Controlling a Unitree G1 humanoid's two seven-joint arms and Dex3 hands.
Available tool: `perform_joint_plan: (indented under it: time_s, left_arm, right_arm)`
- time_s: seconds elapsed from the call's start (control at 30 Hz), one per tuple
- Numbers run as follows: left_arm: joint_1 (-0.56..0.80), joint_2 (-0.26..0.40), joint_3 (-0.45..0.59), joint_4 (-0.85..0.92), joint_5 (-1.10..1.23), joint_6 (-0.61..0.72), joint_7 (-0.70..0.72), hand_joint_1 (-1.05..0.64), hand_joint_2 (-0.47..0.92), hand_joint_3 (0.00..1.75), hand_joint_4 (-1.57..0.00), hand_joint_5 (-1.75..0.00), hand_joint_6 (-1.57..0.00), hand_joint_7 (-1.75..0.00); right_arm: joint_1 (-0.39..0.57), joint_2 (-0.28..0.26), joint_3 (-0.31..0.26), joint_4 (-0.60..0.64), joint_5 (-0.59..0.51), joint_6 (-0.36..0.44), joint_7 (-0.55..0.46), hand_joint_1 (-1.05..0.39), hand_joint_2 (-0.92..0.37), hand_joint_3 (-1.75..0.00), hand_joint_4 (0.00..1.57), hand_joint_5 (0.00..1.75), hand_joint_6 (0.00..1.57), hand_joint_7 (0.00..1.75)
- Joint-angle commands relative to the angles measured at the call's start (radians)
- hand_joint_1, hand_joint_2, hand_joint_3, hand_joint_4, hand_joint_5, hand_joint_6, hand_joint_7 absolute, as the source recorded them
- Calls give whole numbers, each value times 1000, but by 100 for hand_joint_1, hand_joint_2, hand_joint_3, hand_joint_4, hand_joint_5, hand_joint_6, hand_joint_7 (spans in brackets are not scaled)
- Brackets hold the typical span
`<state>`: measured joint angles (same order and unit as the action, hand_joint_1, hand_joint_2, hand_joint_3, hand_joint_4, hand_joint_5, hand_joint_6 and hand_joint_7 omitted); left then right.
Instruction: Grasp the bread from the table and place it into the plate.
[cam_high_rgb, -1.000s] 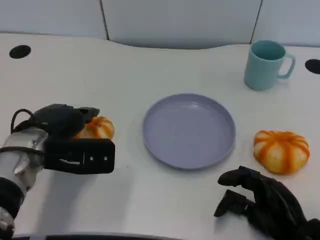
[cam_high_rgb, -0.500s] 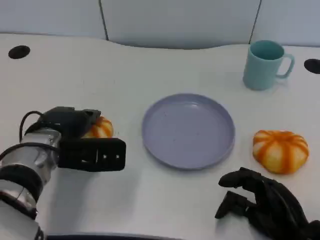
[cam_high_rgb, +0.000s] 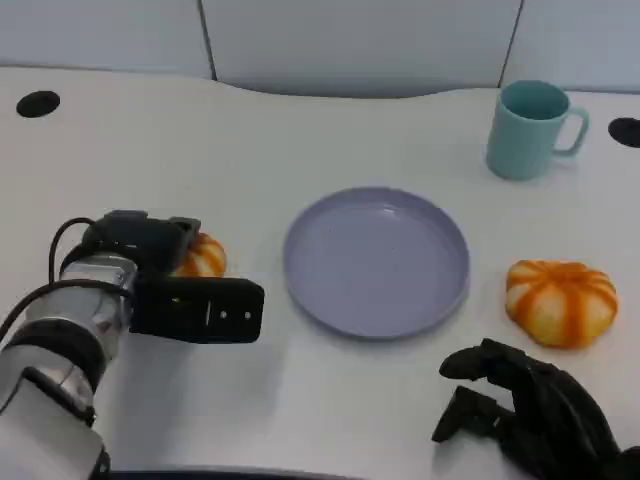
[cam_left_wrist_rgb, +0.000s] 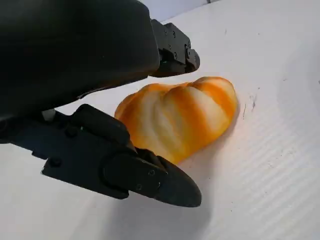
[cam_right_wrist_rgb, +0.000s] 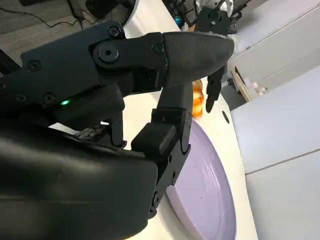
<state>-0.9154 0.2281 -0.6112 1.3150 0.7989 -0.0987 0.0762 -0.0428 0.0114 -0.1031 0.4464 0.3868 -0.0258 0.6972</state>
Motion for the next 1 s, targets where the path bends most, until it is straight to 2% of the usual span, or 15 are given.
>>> perform_joint_plan:
  time_s: [0.03, 0.27, 0.33, 0.43, 0.5, 0.53, 0.57, 0.6, 0.67, 0.7, 0.73, 0.77, 0.8, 0.87, 1.0]
  left_arm:
    - [-4, -2, -17, 21, 8, 22, 18, -81, 86, 0, 0, 0, -6, 0]
    - [1, -14, -22, 37, -3, 23, -3, -76, 86, 0, -4, -2, -7, -1]
    - [4, -15, -15, 38, -14, 15, -14, -74, 84, 0, -15, -8, -13, -4]
    - [10, -11, 1, 42, -36, -6, -43, -67, 83, 0, -37, -19, -30, -11]
    - [15, -11, 17, 45, -51, -5, -54, -64, 80, 0, -59, -30, -54, -15]
    - [17, -12, 22, 46, -55, -2, -61, -63, 79, 0, -64, -50, -65, -14]
    - [20, -12, 25, 48, -58, -2, -63, -62, 79, 0, -66, -61, -76, -14]
    - [23, -11, 24, 48, -58, -3, -59, -61, 78, 0, -70, -57, -85, -11]
    - [31, -12, 28, 49, -62, 0, -37, -59, 78, 0, -75, -53, -91, -9]
    - [35, -13, 32, 49, -64, 3, -24, -56, 76, 2, -64, -112, -80, -64]
    - [38, -13, 35, 49, -66, 5, -13, -55, 76, 2, -57, -134, -60, -113]
    - [42, -13, 30, 49, -60, 3, 8, -54, 76, 2, -55, -147, -49, -140]
    - [45, -12, 23, 48, -53, 2, 24, -50, 77, 2, -55, -163, -45, -160]
    - [51, -10, 18, 48, -46, 0, 54, -46, 76, 1, -60, -172, -48, -171]
    - [67, -8, 26, 47, -54, -4, 120, -32, 79, 2, -71, -175, -56, -174]
  right_arm:
    - [25, -14, -10, 14, 9, 11, 5, -49, -92, -41, 72, 136, 77, 87]
    - [33, -19, -11, 3, 14, 14, 3, -49, -92, -43, 74, 132, 79, 83]
    - [34, -21, -13, 3, 14, 10, 5, -50, -92, -43, 73, 133, 78, 84]
    - [37, -19, -20, 0, 27, 17, 9, -50, -92, -41, 72, 133, 78, 84]
    - [42, -20, -23, -8, 29, 23, 6, -50, -92, -41, 72, 133, 78, 84]
    - [43, -20, -24, -8, 30, 19, 9, -50, -92, -41, 72, 132, 77, 84]
    - [44, -21, -26, -6, 31, 15, 14, -50, -92, -41, 72, 132, 77, 84]
    - [46, -22, -27, -6, 32, 12, 17, -50, -92, -41, 72, 132, 77, 84]
    - [48, -23, -30, -2, 31, 6, 21, -50, -92, -41, 73, 132, 77, 84]
    - [49, -24, -31, 1, 29, 2, 23, -50, -92, -40, 73, 131, 77, 83]
    - [49, -25, -32, 4, 28, -2, 23, -50, -92, -40, 72, 131, 77, 83]
    - [50, -25, -33, 2, 28, 2, 21, -50, -92, -40, 72, 131, 76, 83]
    - [50, -25, -33, 2, 29, 5, 19, -51, -92, -39, 73, 131, 77, 83]
    - [50, -25, -34, -3, 35, 17, 16, -50, -92, -39, 73, 131, 77, 84]
    - [45, -26, -36, 1, 39, 19, 7, -50, -92, -38, 74, 130, 78, 83]
